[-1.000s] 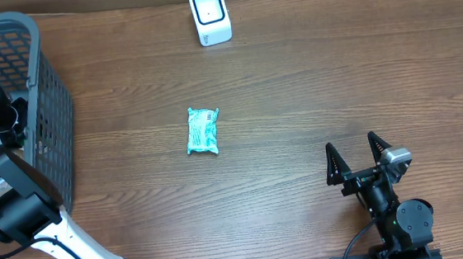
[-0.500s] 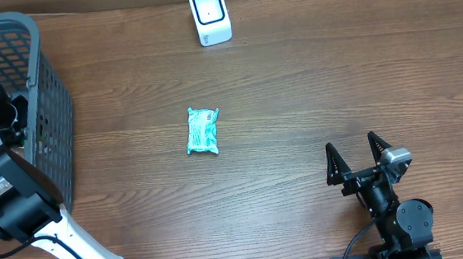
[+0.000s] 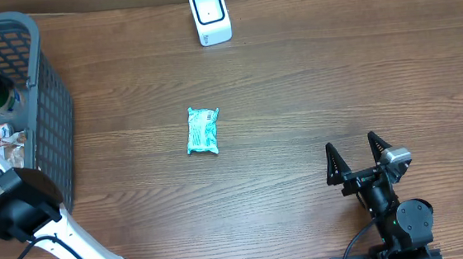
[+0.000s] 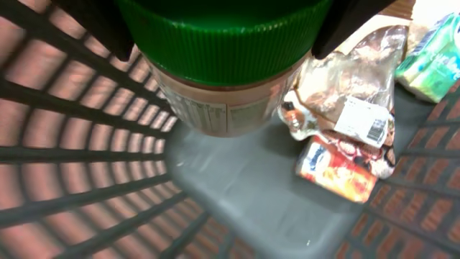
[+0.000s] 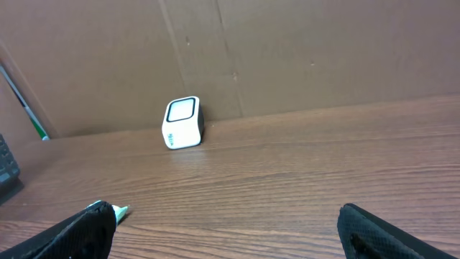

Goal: Scan the item barcode
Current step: 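Lift the green-lidded jar out and set it beside the packet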

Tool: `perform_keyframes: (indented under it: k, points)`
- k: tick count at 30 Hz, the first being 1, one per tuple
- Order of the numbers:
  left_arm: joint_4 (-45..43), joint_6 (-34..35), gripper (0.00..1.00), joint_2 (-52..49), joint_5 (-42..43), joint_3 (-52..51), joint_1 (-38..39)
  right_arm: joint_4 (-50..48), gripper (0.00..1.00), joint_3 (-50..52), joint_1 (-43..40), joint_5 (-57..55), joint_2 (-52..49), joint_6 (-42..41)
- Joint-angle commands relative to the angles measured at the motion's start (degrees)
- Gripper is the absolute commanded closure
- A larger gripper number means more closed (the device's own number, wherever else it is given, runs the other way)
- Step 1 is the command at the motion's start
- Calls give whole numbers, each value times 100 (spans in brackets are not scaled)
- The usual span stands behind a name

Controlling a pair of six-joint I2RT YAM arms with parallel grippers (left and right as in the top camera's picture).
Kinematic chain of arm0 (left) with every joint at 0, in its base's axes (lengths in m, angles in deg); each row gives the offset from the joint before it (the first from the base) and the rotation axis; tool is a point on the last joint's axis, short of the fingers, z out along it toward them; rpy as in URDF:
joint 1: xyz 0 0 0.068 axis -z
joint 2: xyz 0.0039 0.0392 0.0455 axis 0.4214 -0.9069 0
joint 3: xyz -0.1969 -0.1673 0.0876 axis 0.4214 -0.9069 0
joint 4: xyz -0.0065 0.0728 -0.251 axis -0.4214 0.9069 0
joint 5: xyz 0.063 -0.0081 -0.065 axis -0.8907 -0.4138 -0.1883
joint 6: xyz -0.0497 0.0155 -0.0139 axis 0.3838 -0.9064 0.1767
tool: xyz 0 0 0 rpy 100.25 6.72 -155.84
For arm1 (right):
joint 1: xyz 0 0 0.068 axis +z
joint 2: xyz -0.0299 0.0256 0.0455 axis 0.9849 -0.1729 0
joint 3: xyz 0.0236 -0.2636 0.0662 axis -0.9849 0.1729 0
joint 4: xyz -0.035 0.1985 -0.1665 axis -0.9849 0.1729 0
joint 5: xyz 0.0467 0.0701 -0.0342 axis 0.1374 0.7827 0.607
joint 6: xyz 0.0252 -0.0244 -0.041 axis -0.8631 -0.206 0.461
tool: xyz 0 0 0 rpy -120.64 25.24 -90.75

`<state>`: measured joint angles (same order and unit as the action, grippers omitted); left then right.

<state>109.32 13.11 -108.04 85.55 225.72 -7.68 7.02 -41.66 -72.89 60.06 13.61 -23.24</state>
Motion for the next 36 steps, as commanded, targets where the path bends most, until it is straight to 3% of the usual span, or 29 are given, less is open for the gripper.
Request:
perform_keyframes:
  k: [1, 8, 16, 22, 28, 36]
  points:
    - [232, 101, 60, 114, 474, 828, 37, -26, 0, 63, -15, -48, 20, 31]
    - [470, 98, 60, 647, 1025, 1759, 42, -26, 0, 63, -15, -46, 20, 31]
    - [568, 96, 60, 1947, 1939, 1884, 146, -26, 0, 63, -15, -46, 20, 31]
    - [645, -37, 59, 2485, 1915, 1875, 1091, -26, 0, 63, -15, -46, 20, 31]
    - [645, -2, 63, 2505, 1261, 1449, 2437, -26, 0, 63, -15, -46, 20, 31]
    - [645, 74, 63, 2500, 107, -442, 3722, -26, 0, 63, -15, -46, 20, 31]
